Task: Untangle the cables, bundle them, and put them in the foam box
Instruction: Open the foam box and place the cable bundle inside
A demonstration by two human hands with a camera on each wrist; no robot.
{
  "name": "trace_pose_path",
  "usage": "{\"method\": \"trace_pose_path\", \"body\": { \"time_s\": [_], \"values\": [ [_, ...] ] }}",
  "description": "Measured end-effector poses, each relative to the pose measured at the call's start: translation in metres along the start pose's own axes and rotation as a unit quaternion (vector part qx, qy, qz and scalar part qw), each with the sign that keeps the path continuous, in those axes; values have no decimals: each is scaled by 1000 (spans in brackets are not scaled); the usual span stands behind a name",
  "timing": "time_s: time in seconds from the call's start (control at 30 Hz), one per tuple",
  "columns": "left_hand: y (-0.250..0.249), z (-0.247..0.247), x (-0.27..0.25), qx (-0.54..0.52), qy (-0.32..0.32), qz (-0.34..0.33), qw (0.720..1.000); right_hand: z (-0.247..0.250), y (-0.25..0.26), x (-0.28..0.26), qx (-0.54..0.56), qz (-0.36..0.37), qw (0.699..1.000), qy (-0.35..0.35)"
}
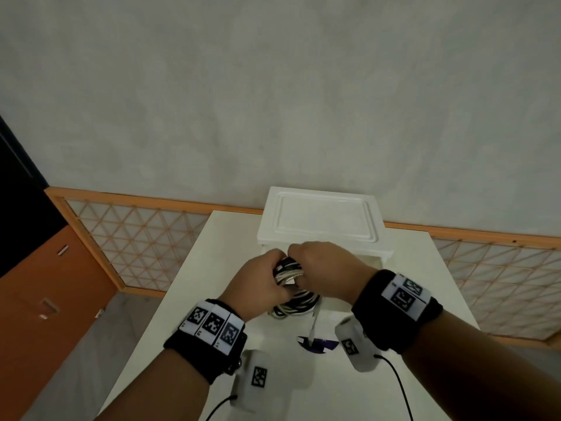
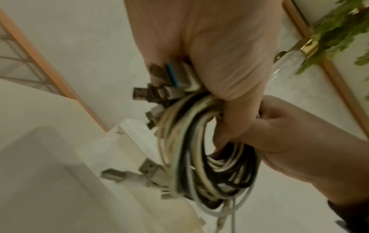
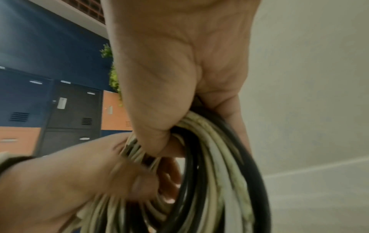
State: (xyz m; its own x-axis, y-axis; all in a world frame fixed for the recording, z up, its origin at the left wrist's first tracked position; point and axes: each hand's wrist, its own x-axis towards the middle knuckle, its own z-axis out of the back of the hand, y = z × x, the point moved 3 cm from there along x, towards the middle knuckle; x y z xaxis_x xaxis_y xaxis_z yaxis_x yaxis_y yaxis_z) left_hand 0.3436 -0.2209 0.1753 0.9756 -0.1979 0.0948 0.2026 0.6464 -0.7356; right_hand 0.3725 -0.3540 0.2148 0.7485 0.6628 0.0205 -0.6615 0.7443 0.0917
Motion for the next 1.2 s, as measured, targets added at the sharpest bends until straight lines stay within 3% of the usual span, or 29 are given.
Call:
{"method": "trace_pose_path", "body": {
  "time_s": [0.1,0.2,0.33,0.53,0.63,0.8,0.9,1.03,1.2],
  "values": [
    [27,-2,20,24,-40,-48,998,-3,-21,21,-13,-36,999,-14],
    [55,-14,38,60,-58,-34,996,-21,-39,40,-11,-62,998,13],
    [81,-39,43,183,33,52,981,-57,-58,56,0,-71,991,114],
    [97,-59,43,223,140,131,956,-104,-72,78,-5,-36,954,298],
    [99,-62,44,239,137,124,953,-120,-77,95,23,-21,931,363],
    [102,-56,40,179,81,80,977,-143,-87,111,-10,-17,889,458],
    [101,-58,39,234,126,62,962,-155,-96,117,-9,-38,884,465],
    [98,-61,40,256,162,45,952,-168,-101,120,25,-58,906,419],
    [94,-61,39,253,167,64,951,-156,-92,115,53,-12,919,390]
  ]
}}
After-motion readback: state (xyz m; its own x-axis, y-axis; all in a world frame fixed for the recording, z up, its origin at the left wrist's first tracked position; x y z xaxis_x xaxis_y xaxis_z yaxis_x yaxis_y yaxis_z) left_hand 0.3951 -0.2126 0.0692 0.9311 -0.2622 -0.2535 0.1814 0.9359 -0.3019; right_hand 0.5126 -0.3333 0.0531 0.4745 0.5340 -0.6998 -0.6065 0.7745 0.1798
